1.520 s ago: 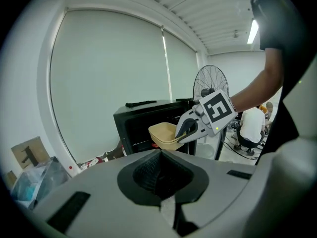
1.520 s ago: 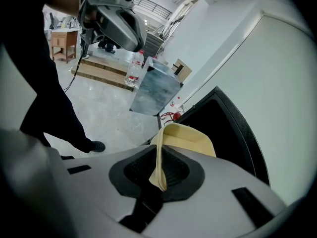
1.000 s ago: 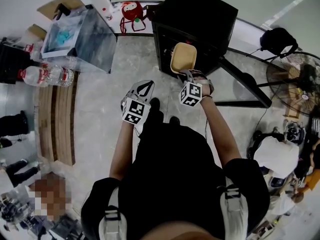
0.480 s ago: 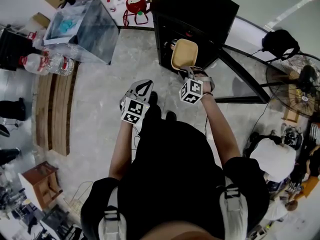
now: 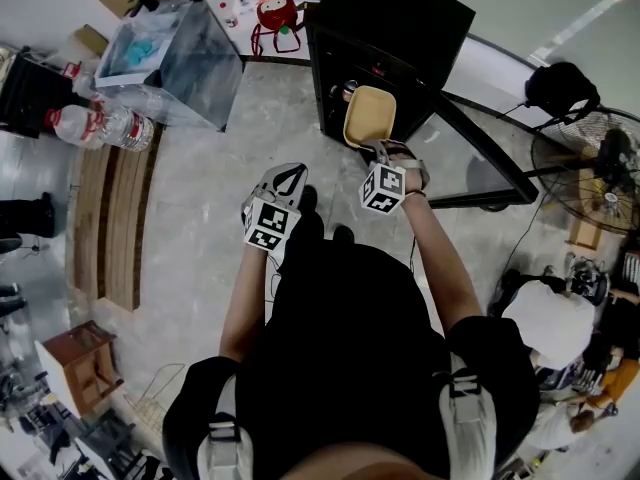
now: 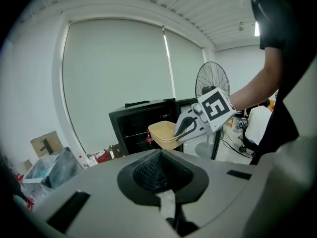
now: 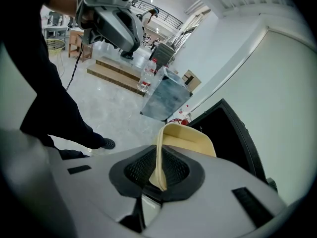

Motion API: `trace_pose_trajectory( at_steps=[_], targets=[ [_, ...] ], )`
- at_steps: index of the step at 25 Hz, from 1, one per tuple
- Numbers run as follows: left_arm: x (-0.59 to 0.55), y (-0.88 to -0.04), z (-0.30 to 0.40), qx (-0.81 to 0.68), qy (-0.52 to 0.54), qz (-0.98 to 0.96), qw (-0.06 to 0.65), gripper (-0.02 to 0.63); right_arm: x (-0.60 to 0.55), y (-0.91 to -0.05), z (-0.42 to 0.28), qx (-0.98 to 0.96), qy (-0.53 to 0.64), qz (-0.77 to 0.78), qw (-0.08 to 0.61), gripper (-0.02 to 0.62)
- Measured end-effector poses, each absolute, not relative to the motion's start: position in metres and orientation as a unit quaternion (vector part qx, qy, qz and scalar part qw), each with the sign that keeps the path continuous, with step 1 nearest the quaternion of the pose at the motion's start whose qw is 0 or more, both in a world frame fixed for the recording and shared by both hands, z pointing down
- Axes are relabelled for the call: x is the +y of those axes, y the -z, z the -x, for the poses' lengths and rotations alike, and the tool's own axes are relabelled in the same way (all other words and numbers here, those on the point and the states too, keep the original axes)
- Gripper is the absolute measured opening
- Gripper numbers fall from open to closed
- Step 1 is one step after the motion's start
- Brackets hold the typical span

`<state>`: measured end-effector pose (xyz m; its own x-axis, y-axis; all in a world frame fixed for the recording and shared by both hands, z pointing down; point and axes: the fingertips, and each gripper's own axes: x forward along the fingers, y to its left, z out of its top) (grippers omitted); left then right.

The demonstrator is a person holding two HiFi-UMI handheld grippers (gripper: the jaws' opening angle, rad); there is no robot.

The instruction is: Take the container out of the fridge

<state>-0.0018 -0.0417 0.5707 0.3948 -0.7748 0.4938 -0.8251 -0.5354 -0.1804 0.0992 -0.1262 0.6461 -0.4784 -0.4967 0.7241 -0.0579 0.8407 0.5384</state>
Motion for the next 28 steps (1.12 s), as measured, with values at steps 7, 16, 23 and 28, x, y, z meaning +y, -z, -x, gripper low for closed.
trace_pose_trajectory(
  at_steps=[7, 16, 23, 28],
  targets=[
    [-0.035, -0.571, 0.004, -0.481, -0.27, -0.833, 0.044, 0.02, -0.119, -0.651, -0.103, -0.826, 0.224, -0.163, 0.49, 0.029],
    [-0.037, -0.57, 0.002, -0.478, -0.268, -0.836, 0.042, 0.018, -0.116, -0.655, -0.105, -0.822, 0.222, -0.159, 0.5, 0.029],
    [-0.036, -0.572, 0.002, -0.476, -0.27, -0.836, 0.045, 0.02, -0.116, -0.656, -0.107, -0.823, 0.218, -0.159, 0.499, 0.029],
    [-0.036, -0.572, 0.002, -0.478, -0.268, -0.835, 0.044, 0.02, -0.115, -0.657, -0.106, -0.824, 0.216, -0.159, 0.499, 0.029]
  ],
)
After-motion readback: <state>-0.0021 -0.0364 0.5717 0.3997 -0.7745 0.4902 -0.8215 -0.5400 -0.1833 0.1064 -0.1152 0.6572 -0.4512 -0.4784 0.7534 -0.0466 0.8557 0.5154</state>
